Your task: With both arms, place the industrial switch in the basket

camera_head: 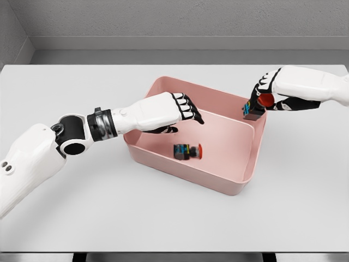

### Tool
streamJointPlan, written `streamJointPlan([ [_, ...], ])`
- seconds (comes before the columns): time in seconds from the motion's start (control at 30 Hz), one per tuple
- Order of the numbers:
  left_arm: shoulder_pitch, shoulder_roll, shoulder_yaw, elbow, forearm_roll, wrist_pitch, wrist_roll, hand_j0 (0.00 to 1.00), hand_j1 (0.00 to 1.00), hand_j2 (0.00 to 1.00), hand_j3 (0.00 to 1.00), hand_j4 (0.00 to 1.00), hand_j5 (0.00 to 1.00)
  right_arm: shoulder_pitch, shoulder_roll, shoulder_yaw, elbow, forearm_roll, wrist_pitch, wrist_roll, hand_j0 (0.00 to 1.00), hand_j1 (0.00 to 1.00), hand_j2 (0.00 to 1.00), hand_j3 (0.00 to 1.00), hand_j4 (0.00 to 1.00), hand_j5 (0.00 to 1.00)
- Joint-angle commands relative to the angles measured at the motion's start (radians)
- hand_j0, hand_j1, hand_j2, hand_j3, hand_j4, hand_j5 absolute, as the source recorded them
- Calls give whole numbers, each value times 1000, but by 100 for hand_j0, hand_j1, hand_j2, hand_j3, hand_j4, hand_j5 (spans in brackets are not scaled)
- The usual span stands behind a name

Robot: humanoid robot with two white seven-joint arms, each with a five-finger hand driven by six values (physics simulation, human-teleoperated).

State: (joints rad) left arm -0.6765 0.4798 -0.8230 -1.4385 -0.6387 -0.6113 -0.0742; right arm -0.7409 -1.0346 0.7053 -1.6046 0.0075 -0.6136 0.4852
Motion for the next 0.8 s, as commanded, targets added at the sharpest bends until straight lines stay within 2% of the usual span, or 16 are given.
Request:
streamJointPlan([
  [0.0, 0, 0, 1, 0, 7, 0, 1, 77, 77, 77, 77, 77, 77, -2, 8, 0, 0, -7, 3, 0, 51, 51, 51, 51, 51, 51],
  [0.13, -15, 13, 2, -16, 24, 0, 2, 77, 77, 77, 77, 77, 77, -2, 27, 3, 0, -7, 3, 12, 51, 51, 51, 51, 51, 51],
  [0.17, -18, 28, 4, -36, 30, 0, 5, 86, 86, 86, 86, 86, 86, -3, 36, 3, 0, -7, 3, 13, 51, 51, 51, 51, 51, 51],
  [0.2, -21, 81, 4, -74, 70, 0, 7, 100, 100, 100, 100, 100, 100, -3, 45, 5, 0, -6, 3, 15, 51, 51, 51, 51, 51, 51],
  [0.27, -17, 269, 5, -233, 134, 0, 10, 100, 100, 100, 100, 100, 100, -3, 62, 5, 2, -6, 3, 16, 51, 51, 51, 51, 51, 51],
  [0.33, -12, 420, 19, -289, 175, 0, 10, 100, 100, 100, 100, 100, 100, -3, 76, 6, 2, -6, 3, 16, 51, 51, 51, 51, 51, 51],
  [0.47, -9, 543, 15, -275, 191, 0, 5, 100, 100, 100, 100, 100, 100, -3, 99, 14, 2, -6, 3, 16, 51, 51, 51, 51, 51, 51],
  [0.67, 5, 545, 12, -272, 188, 0, 4, 100, 100, 100, 100, 100, 100, -8, 148, 28, 2, 0, 3, 32, 52, 52, 52, 52, 52, 52],
  [0.7, 6, 543, 10, -272, 186, 0, 2, 100, 100, 100, 100, 100, 100, -9, 151, 28, 2, 2, 3, 32, 60, 60, 60, 60, 60, 60],
  [0.77, 6, 542, 10, -270, 185, 0, 4, 100, 100, 100, 100, 100, 100, -21, 177, 31, 2, 3, 3, 30, 91, 91, 91, 91, 91, 91],
])
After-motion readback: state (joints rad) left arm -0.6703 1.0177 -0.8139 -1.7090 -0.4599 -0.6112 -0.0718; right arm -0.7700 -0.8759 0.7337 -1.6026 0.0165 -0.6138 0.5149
